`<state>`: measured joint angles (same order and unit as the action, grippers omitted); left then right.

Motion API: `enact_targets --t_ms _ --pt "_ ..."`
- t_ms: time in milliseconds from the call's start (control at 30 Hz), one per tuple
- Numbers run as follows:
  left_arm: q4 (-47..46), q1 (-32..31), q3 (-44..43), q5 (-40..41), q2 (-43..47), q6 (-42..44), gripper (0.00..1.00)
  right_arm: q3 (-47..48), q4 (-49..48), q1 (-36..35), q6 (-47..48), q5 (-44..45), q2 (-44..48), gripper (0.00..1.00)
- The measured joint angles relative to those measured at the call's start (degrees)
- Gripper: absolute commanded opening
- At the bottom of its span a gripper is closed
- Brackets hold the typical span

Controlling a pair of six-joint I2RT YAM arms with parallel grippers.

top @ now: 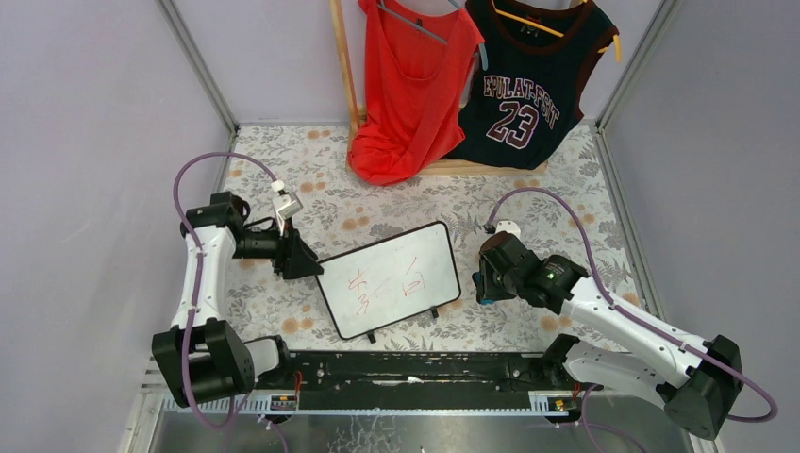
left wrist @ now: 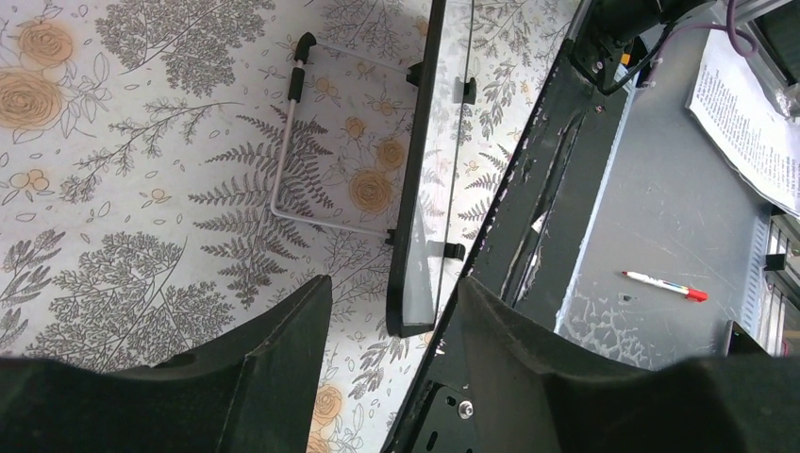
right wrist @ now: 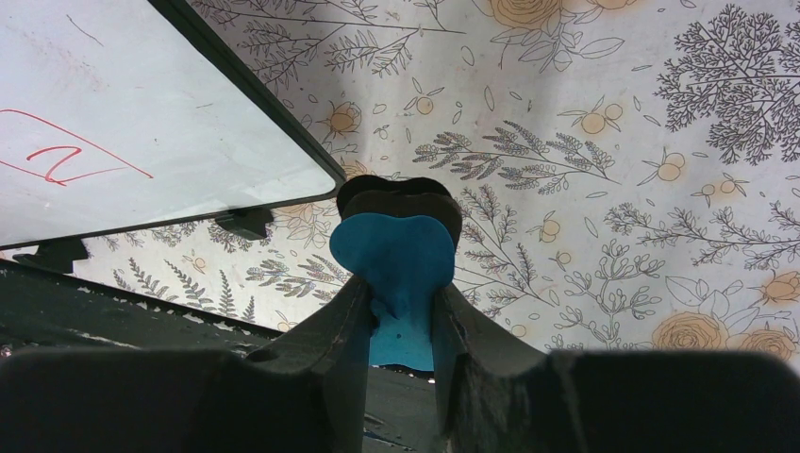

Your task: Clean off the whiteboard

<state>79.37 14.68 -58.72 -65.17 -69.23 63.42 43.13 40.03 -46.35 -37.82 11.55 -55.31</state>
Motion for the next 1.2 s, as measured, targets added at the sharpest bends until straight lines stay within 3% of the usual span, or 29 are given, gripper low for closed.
enact_targets --t_ms 300,800,967,1167,1200 --pt "-4.4 -3.0 0.6 1.2 0.9 -5.1 0.44 0.0 0.0 0.0 -0.2 0.0 0.0 0.00" --pt "-5.3 -6.4 0.6 1.4 -1.1 -6.8 0.43 0.0 0.0 0.0 -0.2 1.0 0.3 0.00" --pt "-5.3 -7.3 0.6 2.1 -2.1 -6.9 0.30 0.0 0.0 0.0 -0.2 1.0 0.4 0.00" --pt "-5.2 -7.6 0.6 2.3 -2.9 -7.2 0.00 0.0 0.0 0.0 -0.2 1.0 0.4 0.00" --pt "-5.2 -7.7 0.6 2.2 -3.1 -7.3 0.00 0.0 0.0 0.0 -0.2 1.0 0.4 0.00"
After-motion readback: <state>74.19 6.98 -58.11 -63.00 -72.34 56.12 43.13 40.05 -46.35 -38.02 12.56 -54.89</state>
